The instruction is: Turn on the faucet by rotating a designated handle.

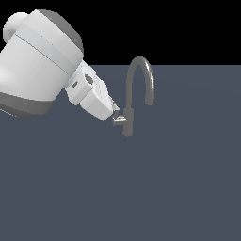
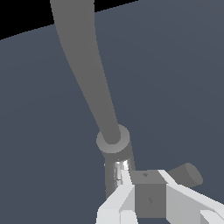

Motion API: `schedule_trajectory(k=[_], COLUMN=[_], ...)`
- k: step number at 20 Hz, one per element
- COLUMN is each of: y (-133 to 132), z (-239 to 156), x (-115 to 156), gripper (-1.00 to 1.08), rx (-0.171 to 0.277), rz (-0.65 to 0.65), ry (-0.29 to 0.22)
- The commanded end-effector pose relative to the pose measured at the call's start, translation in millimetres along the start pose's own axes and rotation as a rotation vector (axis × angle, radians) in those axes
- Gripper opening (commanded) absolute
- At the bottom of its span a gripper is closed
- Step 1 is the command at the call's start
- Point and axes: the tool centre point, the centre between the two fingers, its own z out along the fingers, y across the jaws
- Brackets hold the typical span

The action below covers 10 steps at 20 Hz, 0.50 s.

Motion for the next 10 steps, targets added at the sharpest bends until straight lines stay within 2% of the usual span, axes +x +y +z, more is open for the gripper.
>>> schedule_trajectory(k=[1,5,6,10], y=[22,33,19,33], z=[9,11,0,13], x=[-1,-1,-6,-14], gripper=[-1.0,-1.0,-1.0,-1.0], rx=[-0.027,-0.028,0.003,-0.007], rz=[-0.007,-0.005,-0.011,-0.009], ry=[0.008,0.009,0.001,0.004])
